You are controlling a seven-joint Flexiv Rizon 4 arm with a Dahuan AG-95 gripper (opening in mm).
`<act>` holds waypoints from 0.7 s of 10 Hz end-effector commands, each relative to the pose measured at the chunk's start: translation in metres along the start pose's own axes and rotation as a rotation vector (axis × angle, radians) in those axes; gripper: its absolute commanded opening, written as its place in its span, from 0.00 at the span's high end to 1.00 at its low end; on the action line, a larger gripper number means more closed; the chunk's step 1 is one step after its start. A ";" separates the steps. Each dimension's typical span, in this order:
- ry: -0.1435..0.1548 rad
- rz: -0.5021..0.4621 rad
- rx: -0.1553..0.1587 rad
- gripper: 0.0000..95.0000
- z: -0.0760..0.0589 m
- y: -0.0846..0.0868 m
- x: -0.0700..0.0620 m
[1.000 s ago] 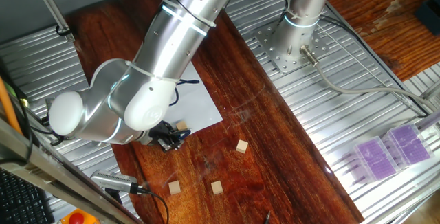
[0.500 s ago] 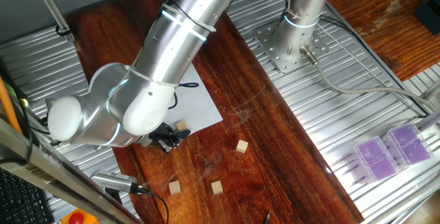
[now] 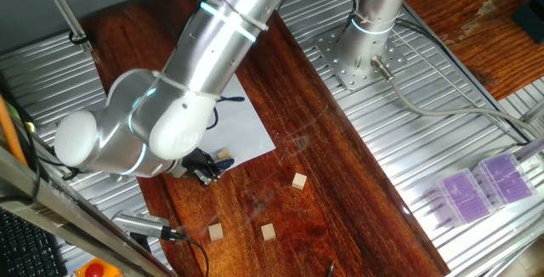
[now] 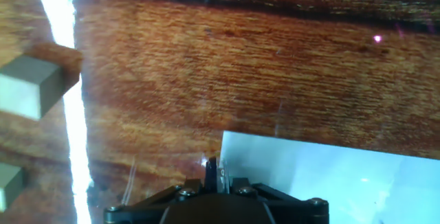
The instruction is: Use the correction tape on paper
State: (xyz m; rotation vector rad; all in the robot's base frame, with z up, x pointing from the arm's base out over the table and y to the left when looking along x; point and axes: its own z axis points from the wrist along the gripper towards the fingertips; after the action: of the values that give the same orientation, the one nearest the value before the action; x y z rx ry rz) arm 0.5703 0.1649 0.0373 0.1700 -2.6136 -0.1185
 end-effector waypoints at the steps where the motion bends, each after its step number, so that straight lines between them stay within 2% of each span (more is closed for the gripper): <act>1: -0.030 -0.025 -0.001 1.00 -0.017 -0.001 0.004; 3: -0.070 -0.058 0.003 1.00 -0.028 -0.005 0.010; 5: -0.077 -0.101 0.010 1.00 -0.038 -0.017 0.023; 7: -0.109 -0.143 0.027 1.00 -0.037 -0.033 0.037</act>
State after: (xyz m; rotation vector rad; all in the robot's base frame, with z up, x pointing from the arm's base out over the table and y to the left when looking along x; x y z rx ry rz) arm 0.5617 0.1287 0.0829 0.3563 -2.7003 -0.1462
